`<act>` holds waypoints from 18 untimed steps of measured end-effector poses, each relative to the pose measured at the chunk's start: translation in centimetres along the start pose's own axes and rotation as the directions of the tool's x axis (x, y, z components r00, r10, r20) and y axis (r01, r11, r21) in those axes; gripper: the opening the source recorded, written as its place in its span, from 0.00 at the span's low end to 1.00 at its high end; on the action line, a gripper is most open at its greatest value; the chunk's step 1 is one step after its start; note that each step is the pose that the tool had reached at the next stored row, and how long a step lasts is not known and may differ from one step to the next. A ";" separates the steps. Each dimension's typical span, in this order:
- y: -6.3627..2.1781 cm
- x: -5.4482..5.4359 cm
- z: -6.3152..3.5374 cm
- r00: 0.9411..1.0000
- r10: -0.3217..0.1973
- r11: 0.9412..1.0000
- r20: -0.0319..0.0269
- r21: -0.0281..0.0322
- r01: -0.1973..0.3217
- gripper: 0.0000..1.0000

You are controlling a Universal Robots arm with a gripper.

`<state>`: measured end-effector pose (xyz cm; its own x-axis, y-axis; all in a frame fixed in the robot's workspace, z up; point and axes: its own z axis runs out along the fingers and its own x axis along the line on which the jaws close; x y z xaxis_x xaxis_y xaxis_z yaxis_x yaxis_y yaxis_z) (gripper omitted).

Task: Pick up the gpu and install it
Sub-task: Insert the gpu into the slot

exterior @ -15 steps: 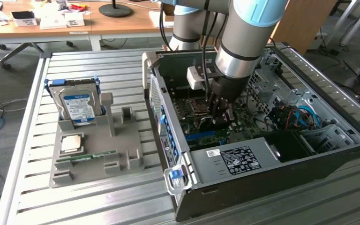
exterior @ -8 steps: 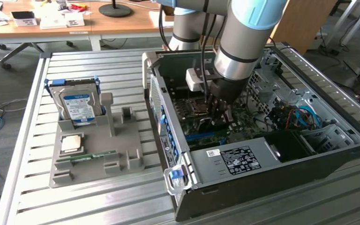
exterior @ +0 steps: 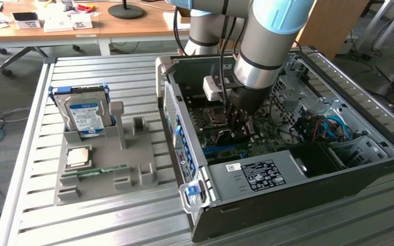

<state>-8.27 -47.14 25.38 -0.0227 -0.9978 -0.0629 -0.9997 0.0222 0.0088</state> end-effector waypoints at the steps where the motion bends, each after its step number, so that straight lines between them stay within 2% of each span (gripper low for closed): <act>1: 0.00 0.0 0.00 1.000 0.000 1.000 0.000 0.000 0.000 0.27; 18: 0.06 0.1 0.00 1.000 0.000 1.000 0.000 0.000 0.000 0.27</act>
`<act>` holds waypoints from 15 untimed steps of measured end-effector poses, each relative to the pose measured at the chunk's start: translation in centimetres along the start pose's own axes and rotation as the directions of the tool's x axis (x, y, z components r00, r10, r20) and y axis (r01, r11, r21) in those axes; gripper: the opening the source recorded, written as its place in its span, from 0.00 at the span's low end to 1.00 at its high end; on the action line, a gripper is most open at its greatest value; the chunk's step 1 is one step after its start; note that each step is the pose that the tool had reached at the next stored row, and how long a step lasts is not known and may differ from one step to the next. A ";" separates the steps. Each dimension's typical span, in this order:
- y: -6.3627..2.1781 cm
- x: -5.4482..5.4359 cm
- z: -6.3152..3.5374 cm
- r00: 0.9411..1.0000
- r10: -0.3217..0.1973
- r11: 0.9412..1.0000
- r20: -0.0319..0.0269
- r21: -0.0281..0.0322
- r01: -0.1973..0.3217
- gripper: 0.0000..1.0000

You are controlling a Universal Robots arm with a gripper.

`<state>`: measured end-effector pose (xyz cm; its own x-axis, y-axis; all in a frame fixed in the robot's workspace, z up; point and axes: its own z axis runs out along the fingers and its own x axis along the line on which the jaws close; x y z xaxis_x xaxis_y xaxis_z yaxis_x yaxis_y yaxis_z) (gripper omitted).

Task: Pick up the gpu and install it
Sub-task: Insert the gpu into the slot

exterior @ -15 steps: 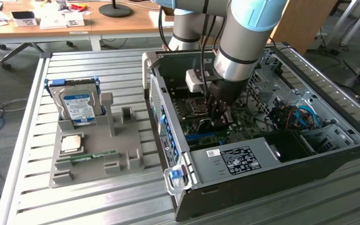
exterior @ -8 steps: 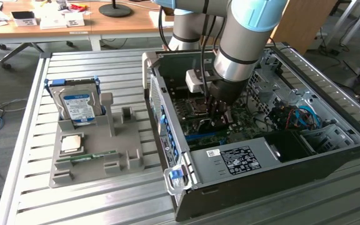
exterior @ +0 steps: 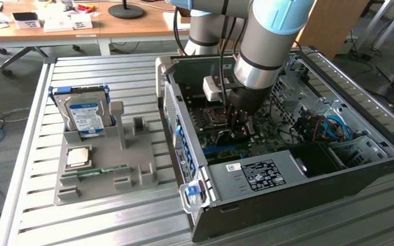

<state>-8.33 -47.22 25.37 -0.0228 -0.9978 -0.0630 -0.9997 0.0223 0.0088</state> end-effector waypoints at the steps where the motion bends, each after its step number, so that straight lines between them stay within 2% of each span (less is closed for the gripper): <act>1: 0.00 0.0 0.00 1.000 0.000 1.000 0.000 0.000 0.000 0.27; 15: 0.18 0.0 0.45 1.000 0.000 1.000 0.000 0.000 0.000 0.27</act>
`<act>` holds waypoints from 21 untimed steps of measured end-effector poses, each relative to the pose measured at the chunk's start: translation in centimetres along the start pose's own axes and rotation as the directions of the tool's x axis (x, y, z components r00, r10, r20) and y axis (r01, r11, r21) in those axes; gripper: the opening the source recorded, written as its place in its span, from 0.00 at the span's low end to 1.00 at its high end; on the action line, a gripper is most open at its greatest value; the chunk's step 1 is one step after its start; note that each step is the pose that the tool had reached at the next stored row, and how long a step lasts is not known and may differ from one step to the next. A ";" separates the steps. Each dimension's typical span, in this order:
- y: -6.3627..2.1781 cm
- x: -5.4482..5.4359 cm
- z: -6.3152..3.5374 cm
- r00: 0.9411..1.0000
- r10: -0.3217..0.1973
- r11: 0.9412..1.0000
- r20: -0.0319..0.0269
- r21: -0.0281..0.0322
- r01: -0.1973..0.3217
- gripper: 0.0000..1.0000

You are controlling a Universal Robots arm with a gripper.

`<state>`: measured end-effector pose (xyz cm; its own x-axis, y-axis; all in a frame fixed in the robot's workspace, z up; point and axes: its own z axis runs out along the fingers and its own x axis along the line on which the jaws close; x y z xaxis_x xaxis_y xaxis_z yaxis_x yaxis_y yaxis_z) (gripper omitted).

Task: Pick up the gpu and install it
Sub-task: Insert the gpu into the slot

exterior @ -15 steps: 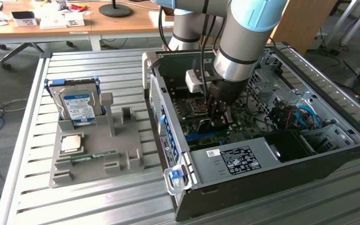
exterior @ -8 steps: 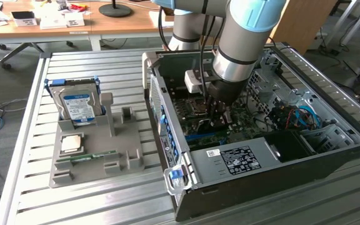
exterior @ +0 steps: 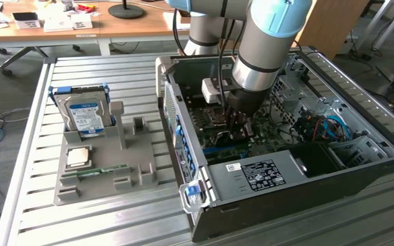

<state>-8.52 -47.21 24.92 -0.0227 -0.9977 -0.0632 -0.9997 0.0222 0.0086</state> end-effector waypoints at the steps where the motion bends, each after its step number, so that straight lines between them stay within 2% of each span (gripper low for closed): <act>1: 0.00 0.0 0.01 1.000 0.000 1.000 0.000 0.000 0.000 0.27; 16: 0.11 0.0 0.22 1.000 0.000 1.000 0.000 0.000 0.000 0.27; 21: 0.14 0.0 0.20 1.000 0.000 1.000 0.002 0.000 0.000 0.27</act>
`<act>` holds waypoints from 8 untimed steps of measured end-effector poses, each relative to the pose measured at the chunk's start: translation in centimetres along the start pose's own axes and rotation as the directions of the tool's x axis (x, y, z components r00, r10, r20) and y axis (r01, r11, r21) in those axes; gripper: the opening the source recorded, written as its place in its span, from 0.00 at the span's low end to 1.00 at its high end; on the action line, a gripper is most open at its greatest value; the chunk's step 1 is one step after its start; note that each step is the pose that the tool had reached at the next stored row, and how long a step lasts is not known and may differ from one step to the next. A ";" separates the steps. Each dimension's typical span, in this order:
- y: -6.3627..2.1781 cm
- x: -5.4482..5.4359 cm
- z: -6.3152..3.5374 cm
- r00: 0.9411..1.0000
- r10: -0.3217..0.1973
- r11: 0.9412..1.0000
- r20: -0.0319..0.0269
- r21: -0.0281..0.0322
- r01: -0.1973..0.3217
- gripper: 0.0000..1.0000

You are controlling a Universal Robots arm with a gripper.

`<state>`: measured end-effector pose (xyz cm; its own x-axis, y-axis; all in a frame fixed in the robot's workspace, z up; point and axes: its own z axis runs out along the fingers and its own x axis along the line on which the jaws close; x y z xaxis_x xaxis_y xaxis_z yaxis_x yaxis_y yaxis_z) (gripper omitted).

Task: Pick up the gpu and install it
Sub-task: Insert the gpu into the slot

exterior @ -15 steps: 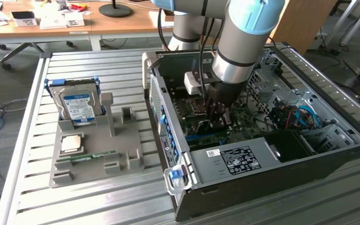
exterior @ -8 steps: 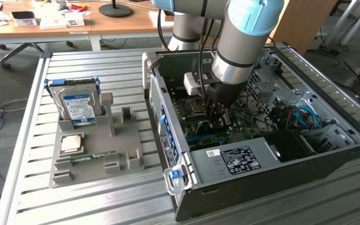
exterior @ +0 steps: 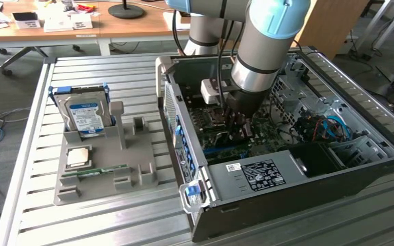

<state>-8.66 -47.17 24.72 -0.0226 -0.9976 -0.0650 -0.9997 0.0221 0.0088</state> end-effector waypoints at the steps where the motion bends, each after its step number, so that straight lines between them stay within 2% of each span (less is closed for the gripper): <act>1: 0.01 0.0 0.00 1.000 0.000 1.000 0.001 0.000 0.000 0.27; 8: 0.26 0.0 0.14 1.000 0.000 1.000 0.002 0.001 0.000 0.27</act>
<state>-8.92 -47.18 24.58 -0.0225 -0.9975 -0.0665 -0.9997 0.0220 0.0082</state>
